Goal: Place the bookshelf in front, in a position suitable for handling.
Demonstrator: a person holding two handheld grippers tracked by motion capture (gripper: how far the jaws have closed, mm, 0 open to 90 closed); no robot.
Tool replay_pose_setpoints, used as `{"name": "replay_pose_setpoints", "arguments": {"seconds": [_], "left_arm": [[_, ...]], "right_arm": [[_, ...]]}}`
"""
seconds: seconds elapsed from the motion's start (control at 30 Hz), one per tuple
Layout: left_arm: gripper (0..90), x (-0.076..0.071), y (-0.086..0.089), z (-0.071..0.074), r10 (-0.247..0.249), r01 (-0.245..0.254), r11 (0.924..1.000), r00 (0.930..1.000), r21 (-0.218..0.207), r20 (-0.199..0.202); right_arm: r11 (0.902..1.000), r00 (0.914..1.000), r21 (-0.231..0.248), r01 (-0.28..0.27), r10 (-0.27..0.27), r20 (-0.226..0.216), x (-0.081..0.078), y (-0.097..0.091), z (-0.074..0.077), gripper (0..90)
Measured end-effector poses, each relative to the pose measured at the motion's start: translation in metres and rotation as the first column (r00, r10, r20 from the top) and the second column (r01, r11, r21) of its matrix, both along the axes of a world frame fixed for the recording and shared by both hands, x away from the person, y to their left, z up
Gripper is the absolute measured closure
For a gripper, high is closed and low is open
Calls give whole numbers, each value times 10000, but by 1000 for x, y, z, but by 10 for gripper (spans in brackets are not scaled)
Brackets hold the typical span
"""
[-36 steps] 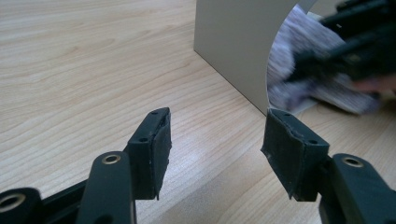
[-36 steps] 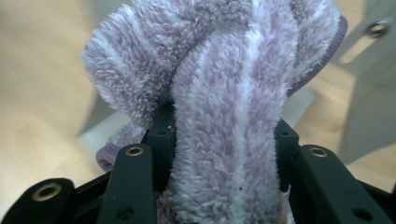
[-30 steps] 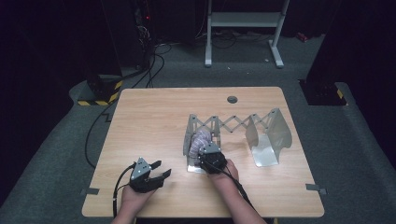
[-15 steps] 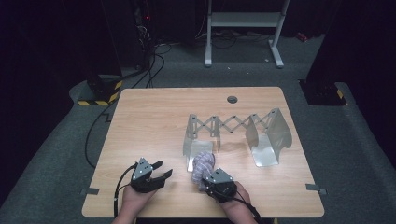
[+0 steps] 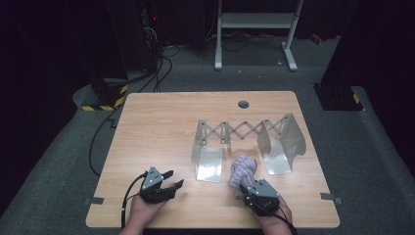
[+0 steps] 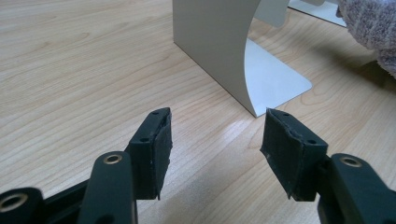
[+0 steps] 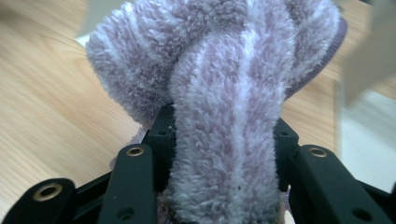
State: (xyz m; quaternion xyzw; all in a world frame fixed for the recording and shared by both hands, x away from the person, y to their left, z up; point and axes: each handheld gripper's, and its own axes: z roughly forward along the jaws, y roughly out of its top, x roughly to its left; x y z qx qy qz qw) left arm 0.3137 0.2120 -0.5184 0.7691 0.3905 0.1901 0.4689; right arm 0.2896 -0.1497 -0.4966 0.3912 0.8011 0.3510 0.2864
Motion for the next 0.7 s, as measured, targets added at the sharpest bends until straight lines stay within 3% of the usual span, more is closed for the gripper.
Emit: {"name": "replay_pose_setpoints", "arguments": {"seconds": [0.17,0.27,0.3,0.33,0.4,0.53,0.7], "left_arm": [[431,0,-2,0,-47,47,10000,10000,26,-54],[431,0,-2,0,-91,92,9999,9999,50,-41],[431,0,-2,0,-93,93,9999,9999,54,-46],[431,0,-2,0,-90,90,9999,9999,55,-62],[431,0,-2,0,-111,111,9999,9999,70,-77],[431,0,-3,-1,-130,131,9999,9998,76,-141],[431,0,-5,-1,-197,200,9997,9996,109,-214]], "right_arm": [[9992,9989,76,392,-391,-242,2,-12,-5,559],[9980,9970,-203,596,-605,-473,7,-14,-14,528],[9970,9926,-384,669,-704,-990,13,-14,-25,493],[9972,9921,38,747,-740,-1015,14,-17,-26,471],[9967,9905,100,808,-792,-1123,15,-18,-24,450],[9968,9914,206,766,-740,-1076,13,-17,-18,387],[9951,9951,604,782,-742,-657,9,-18,-8,358]]}}
